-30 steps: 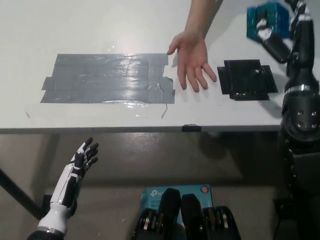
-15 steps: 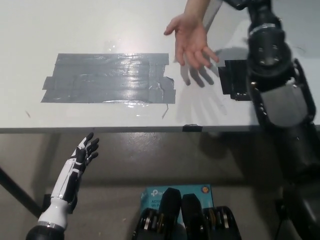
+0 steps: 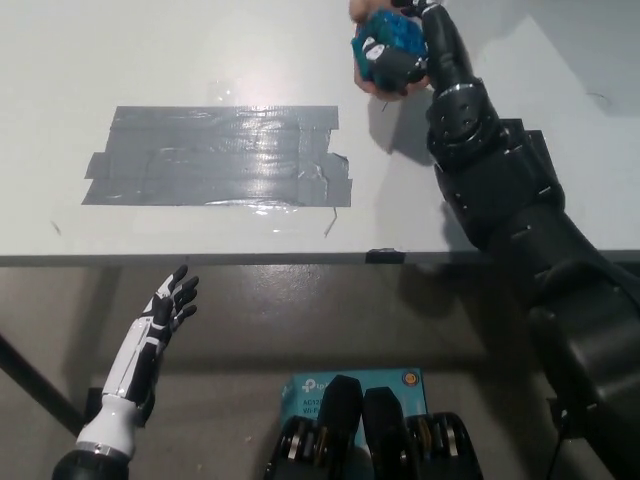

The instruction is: A rubick's cube is kept in the black marked spot on the table and the robot uses its right arm to pick it up and hands it to a person

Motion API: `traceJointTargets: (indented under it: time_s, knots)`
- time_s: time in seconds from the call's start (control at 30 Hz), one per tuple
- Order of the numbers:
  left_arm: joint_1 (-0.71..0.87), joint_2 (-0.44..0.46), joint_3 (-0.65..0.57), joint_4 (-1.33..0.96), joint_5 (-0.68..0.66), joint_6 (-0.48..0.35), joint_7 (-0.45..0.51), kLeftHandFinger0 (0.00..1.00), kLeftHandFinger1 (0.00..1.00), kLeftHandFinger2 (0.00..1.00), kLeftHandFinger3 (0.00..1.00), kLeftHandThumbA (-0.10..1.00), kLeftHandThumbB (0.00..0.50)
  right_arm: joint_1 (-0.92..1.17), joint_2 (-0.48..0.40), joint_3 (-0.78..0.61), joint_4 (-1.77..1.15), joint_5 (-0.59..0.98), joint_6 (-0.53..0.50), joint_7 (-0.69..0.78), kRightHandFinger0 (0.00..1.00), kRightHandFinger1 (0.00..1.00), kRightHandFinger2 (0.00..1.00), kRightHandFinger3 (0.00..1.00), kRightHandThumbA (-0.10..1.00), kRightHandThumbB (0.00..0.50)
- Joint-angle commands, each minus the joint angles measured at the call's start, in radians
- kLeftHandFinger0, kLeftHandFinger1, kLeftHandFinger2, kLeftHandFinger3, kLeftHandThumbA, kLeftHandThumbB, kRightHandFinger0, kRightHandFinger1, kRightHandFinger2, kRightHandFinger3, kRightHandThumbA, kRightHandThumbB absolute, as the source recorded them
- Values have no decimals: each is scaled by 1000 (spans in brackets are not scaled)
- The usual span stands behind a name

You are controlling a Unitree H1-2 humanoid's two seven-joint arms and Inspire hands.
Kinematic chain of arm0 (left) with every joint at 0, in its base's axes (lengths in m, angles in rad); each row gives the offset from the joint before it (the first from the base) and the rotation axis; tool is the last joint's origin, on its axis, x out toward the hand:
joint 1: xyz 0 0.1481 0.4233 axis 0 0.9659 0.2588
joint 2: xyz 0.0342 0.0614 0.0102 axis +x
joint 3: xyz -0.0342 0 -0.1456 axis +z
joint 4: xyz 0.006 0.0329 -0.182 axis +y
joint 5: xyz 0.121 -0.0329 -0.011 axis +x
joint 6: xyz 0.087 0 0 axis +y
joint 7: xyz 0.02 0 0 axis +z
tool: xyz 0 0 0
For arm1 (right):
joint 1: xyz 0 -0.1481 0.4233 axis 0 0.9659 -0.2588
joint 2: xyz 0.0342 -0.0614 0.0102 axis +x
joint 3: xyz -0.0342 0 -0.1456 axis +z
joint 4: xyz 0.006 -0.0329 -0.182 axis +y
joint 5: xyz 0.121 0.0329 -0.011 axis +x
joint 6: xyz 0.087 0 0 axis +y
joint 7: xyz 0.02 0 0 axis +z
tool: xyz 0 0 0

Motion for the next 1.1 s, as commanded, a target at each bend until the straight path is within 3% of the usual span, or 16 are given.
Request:
traceJointTargets:
  time_s: [0.0,0.1,0.13,0.17,0.2,0.23,0.27,0.3,0.4,0.5,0.87,0.93,1.07]
  knots:
    - [-21,20,-3,-24,8,-16,-11,1000,1000,1000,1000,1000,150,-62,19,26,65,-25,-74,-42,938,784,858,799,-100,228]
    - [-21,19,-4,-30,12,-13,-9,1000,1000,1000,1000,1000,144,-54,25,39,95,-28,-84,-31,875,641,705,774,-100,220]
    - [-22,17,-4,-31,11,-10,-9,1000,1000,1000,1000,1000,154,-52,23,42,101,-28,-84,-16,926,709,755,803,-100,234]
    - [-23,17,-4,-32,12,-7,-9,1000,1000,1000,1000,1000,157,-52,20,43,104,-25,-76,11,897,857,1000,1000,-21,277]
    - [-23,17,-3,-33,13,-5,-8,1000,1000,1000,1000,1000,155,-54,17,42,104,-16,-59,64,897,973,1000,1000,224,309]
    - [-23,19,-3,-33,15,-9,-9,1000,1000,1000,1000,1000,150,-56,11,42,101,-8,-42,122,980,1000,1000,1000,349,352]
    - [-23,19,-4,-32,15,-12,-9,1000,1000,1000,1000,1000,149,-57,8,43,100,-6,-35,146,1000,1000,1000,1000,393,363]
    - [-23,20,-3,-31,14,-12,-11,1000,1000,1000,1000,1000,150,-56,0,55,101,-14,-25,182,1000,1000,1000,1000,551,452]
    - [-23,20,-3,-33,11,-9,-13,1000,1000,1000,1000,1000,151,-55,-8,59,98,-15,-14,204,1000,1000,1000,1000,671,499]
    - [-30,22,-1,-27,14,-15,-10,1000,1000,1000,1000,1000,158,-61,-20,58,95,-12,-36,204,1000,1000,1000,1000,765,500]
    - [-31,22,-3,-20,18,-23,-10,1000,1000,1000,1000,1000,150,-9,-73,-14,-144,9,-156,75,1000,1000,1000,1000,893,500]
    - [-31,22,-2,-20,15,-23,-11,1000,1000,1000,1000,1000,149,89,-113,-50,-493,1,-87,104,1000,1000,1000,1000,875,472]
    - [-38,25,1,-23,12,-15,-12,1000,1000,1000,1000,1000,154,180,-149,-76,-811,-12,17,150,1000,1000,1000,1000,892,469]
